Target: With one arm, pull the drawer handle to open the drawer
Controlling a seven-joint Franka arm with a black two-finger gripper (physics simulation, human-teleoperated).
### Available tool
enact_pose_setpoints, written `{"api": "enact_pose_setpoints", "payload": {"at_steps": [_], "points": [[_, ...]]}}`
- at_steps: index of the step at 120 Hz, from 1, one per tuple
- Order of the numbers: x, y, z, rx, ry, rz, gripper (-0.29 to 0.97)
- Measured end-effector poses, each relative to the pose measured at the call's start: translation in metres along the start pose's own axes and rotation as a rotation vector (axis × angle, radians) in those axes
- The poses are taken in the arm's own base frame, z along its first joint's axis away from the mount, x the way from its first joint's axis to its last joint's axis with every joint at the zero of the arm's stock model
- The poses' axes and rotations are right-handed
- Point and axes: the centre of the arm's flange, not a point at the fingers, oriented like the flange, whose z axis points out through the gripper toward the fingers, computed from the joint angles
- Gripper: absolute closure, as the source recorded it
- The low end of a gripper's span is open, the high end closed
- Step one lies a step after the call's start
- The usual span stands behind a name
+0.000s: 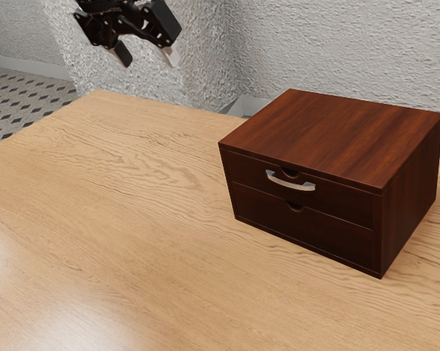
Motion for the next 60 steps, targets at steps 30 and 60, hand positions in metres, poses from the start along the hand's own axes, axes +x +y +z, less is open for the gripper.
{"api": "enact_pose_setpoints", "payload": {"at_steps": [30, 60], "points": [[-0.013, -0.007, 0.053, 0.032, -0.156, -0.028, 0.0], [-0.136, -0.017, 0.122, 0.035, -0.264, -0.024, 0.0]]}}
